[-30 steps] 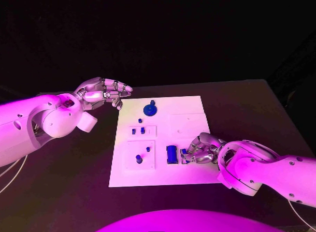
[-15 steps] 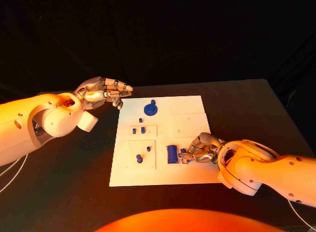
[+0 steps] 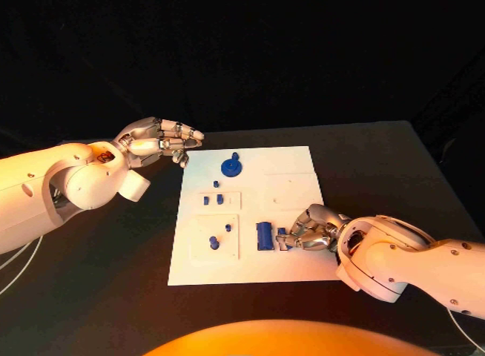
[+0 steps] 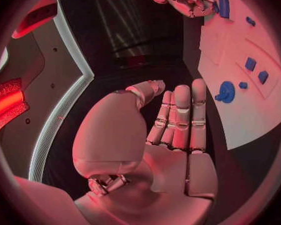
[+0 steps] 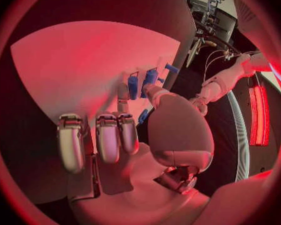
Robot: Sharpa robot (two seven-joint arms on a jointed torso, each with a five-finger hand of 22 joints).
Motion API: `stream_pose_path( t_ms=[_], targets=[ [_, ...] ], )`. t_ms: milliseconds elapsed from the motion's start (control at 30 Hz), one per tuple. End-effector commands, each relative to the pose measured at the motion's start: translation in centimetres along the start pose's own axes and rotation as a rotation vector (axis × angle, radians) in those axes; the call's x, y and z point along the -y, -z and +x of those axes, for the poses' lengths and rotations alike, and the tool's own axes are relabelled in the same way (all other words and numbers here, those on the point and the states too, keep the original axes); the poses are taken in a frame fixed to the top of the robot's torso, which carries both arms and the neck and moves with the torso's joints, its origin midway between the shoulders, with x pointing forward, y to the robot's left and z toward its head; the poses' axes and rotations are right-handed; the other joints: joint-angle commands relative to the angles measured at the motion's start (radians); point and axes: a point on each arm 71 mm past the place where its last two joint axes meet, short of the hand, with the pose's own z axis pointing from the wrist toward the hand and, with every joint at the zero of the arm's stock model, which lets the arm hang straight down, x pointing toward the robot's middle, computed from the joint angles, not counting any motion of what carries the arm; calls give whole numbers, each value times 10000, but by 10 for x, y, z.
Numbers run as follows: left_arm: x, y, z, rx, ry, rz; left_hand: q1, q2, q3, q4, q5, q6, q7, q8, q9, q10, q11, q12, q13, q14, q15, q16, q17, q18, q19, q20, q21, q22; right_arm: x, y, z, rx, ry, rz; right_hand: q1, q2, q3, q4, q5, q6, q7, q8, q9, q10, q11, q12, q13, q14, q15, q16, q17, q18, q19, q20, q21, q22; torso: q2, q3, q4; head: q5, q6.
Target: Assemble the parts on the task board
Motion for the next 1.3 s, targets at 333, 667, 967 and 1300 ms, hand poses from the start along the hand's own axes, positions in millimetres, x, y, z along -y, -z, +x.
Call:
stream_pose_path(
  t_ms=[333,667,967,1300],
  targets=[
    [1,0,1,-167,64,44,-5,82,33,0,55,-81,48,46,11,-75,10,68,-15,-75,1,42,-9,164,17,58,9,4,-2,6,2,-167,232,-475,123,206,-89,-35,233,59,-9,-2,0,1021,-67,39,2629,1043,-89,33,2631,-142,1046,-57,44,2635,-3,-3,-8,4,21],
    [0,0,0,-149,41,26,-22,86,48,7,59,-89,52,52,8,-78,13,70,-27,-78,4,43,-16,162,13,58,19,8,-5,8,3,-222,224,-680,168,252,-84,-32,301,63,-10,-2,-2,1021,-69,39,2629,1043,-91,33,2631,-142,1046,-60,44,2635,10,-6,12,-3,15],
    [0,1,-1,-117,31,4,-22,86,48,7,59,-89,52,52,8,-78,13,70,-27,-78,4,43,-16,162,13,58,19,8,0,7,1,-213,375,-584,325,250,-89,-78,356,58,-13,-7,-7,1021,-71,39,2629,1043,-94,33,2631,-142,1046,-64,44,2635,-4,-13,1,5,24],
    [0,1,-1,-114,26,-16,-21,89,66,-1,62,-94,51,59,6,-80,13,73,-37,-81,4,44,-23,162,10,58,27,12,3,5,2,-465,777,-537,1506,-13,-156,-338,-987,74,-14,-52,-67,1021,-72,39,2629,1043,-95,33,2631,-142,1046,-65,44,2635,4,-6,-5,8,37]
  ],
)
